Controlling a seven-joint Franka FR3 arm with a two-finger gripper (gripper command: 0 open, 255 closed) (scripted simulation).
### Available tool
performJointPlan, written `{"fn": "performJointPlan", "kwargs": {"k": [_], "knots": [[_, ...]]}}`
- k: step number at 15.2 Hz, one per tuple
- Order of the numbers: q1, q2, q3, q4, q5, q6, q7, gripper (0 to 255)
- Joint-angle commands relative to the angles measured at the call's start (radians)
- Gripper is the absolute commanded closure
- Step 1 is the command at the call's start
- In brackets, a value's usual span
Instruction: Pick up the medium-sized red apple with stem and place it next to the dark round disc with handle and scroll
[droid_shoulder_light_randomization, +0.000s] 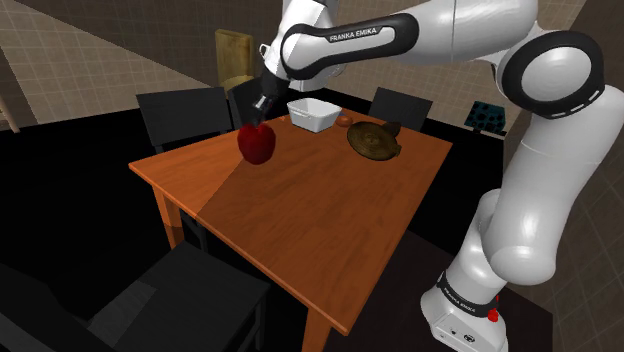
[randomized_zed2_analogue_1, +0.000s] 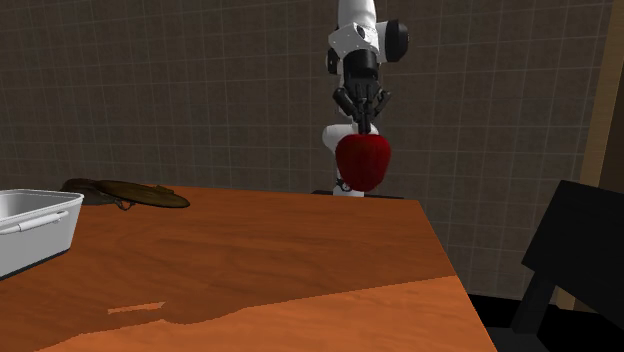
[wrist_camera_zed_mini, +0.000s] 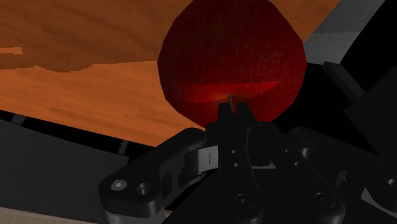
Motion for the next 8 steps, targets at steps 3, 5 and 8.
{"fn": "performJointPlan", "kwargs": {"k": [3,5,8], "knots": [[0.000,-0.007,0.000,0.046,-0.005,-0.053,0.006,255],[0.000,-0.009,-0.001,0.071,-0.006,-0.080,0.009,255],[0.000,-0.010,-0.001,0.110,-0.009,-0.120,0.013,255]]}}
